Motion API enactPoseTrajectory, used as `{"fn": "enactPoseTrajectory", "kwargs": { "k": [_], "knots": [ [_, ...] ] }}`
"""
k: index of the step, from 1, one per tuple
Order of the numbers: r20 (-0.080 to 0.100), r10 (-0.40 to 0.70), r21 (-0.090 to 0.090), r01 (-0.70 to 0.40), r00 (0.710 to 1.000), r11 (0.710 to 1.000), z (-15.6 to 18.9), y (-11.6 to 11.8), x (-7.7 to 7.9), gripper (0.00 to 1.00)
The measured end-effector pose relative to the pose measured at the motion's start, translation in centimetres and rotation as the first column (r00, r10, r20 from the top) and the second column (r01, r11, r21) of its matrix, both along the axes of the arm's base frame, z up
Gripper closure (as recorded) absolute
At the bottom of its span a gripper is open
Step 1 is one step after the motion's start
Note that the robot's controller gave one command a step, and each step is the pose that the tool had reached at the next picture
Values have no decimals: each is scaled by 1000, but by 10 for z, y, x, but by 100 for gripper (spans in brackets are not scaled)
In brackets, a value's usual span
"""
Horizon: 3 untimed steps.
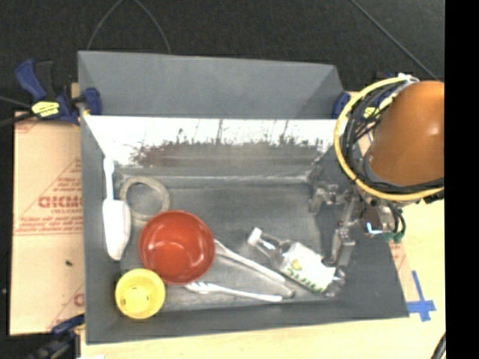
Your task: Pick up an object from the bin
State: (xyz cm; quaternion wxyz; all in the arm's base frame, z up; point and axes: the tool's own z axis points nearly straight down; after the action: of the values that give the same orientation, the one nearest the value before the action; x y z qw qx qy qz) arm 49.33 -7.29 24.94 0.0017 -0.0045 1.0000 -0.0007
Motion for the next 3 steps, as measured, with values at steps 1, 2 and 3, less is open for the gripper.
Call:
{"fn": "enactPoseTrajectory", "kwargs": {
  "k": [1, 2, 3],
  "knots": [
    [0, 0, 0, 0, 1000, 1000, 0, 0, 0, 0],
    [-1, -5, 2, 5, 1000, 1000, -67, 32, 36, 0],
    [11, -47, -1, 47, 999, 999, -48, 62, -12, 0]
  ]
}}
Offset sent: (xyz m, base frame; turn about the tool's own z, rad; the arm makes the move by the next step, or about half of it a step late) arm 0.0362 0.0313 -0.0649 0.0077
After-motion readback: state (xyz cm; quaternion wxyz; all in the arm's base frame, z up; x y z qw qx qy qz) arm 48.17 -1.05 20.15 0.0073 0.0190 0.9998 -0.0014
